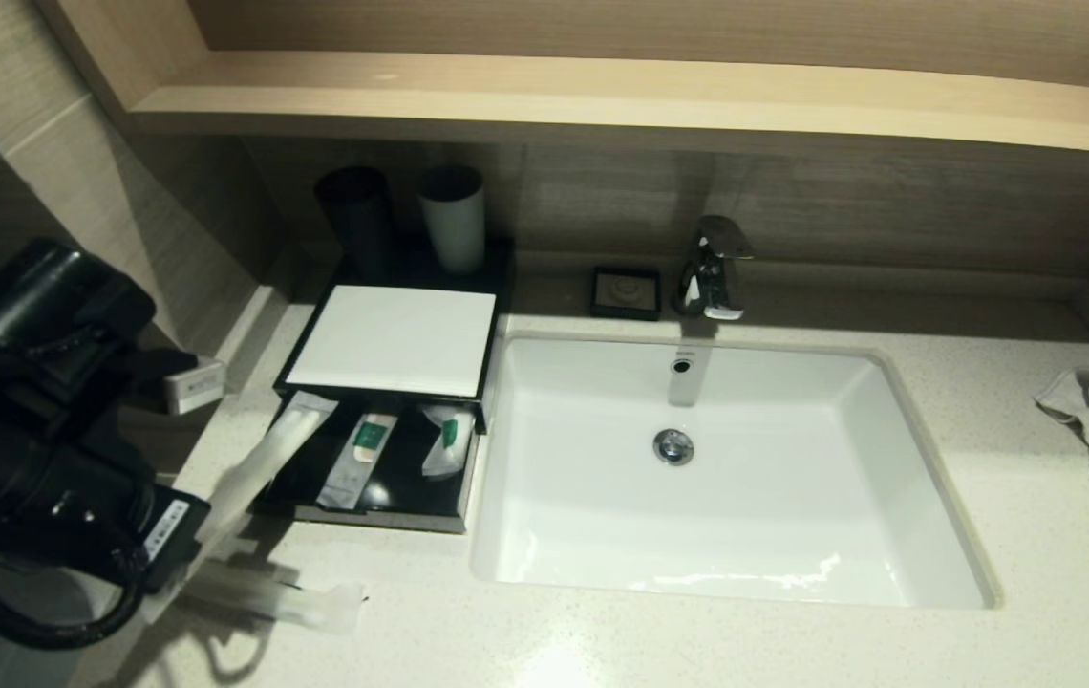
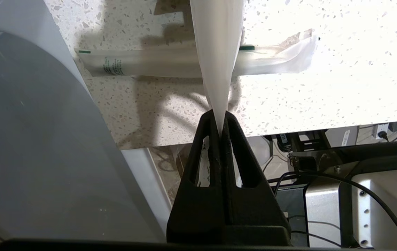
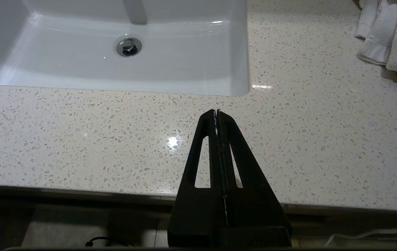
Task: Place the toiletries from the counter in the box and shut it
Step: Place the bathroom toiletry into the drawer
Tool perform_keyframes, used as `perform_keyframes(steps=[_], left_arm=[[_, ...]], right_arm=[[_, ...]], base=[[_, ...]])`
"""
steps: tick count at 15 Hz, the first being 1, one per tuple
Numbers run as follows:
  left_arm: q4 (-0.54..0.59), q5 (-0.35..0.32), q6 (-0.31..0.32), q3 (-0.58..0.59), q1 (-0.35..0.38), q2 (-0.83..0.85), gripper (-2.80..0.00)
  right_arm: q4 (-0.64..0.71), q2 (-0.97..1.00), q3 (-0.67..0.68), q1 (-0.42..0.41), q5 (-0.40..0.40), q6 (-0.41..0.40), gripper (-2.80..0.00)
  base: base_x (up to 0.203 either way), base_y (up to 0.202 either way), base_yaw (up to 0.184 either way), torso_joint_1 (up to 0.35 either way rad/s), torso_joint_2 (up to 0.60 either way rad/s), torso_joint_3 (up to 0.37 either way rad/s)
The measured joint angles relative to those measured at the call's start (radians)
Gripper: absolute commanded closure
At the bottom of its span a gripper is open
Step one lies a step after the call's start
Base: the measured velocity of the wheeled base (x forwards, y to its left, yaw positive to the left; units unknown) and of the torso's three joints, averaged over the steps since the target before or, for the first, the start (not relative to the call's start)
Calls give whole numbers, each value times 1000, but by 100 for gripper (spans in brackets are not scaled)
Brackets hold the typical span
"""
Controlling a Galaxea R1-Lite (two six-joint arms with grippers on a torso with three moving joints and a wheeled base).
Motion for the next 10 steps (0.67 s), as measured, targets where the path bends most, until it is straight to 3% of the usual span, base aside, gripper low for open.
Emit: perform_keyframes(steps=[10], left_arm=[[3, -1, 0, -32, -27, 67, 0]], right_arm=[[0, 0, 0, 0, 0, 0, 0]], base=[[0, 0, 0, 0, 0, 0]])
